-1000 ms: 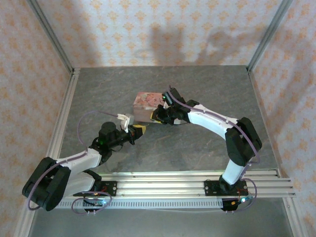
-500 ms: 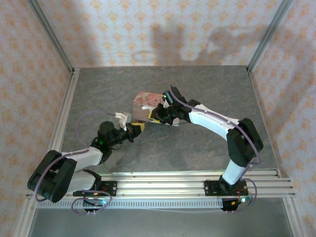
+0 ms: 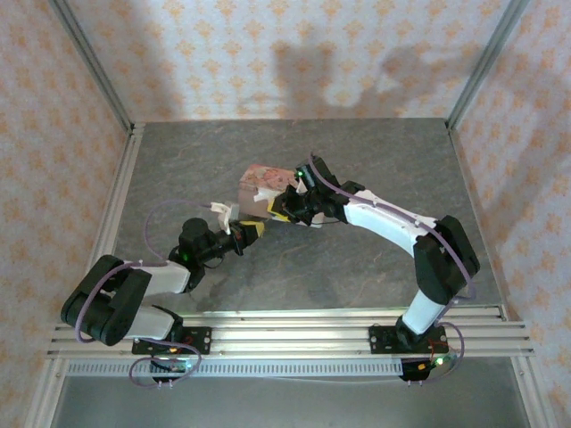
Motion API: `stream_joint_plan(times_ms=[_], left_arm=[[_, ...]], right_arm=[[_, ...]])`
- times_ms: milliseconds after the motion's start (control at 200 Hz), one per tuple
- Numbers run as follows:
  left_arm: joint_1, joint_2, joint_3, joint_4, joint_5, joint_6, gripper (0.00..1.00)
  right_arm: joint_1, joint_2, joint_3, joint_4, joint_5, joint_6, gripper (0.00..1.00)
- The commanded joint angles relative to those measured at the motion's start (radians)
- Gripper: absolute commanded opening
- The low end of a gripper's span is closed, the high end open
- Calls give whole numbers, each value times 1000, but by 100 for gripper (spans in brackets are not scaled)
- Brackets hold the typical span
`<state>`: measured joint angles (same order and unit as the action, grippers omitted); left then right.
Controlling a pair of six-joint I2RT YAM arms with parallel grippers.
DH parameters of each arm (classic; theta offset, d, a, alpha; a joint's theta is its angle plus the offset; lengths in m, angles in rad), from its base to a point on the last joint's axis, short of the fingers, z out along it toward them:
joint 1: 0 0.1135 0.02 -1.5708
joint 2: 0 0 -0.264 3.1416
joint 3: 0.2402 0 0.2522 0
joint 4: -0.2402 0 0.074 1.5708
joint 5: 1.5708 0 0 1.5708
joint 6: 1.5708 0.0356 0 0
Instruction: Unlock the padlock with the key
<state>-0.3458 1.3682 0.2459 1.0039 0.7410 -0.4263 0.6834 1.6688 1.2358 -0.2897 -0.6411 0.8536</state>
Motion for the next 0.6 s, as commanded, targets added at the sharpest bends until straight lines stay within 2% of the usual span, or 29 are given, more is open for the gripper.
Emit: stream_joint_plan(times_ms=[0,596], left_arm=[[9,-13,32,45,17,-8,0],[9,-17,40,22,-45,4,0]], right_arm=[[-5,-47,4,90,-32,7,0],[-5,-42,-6,121,-45,34,0]])
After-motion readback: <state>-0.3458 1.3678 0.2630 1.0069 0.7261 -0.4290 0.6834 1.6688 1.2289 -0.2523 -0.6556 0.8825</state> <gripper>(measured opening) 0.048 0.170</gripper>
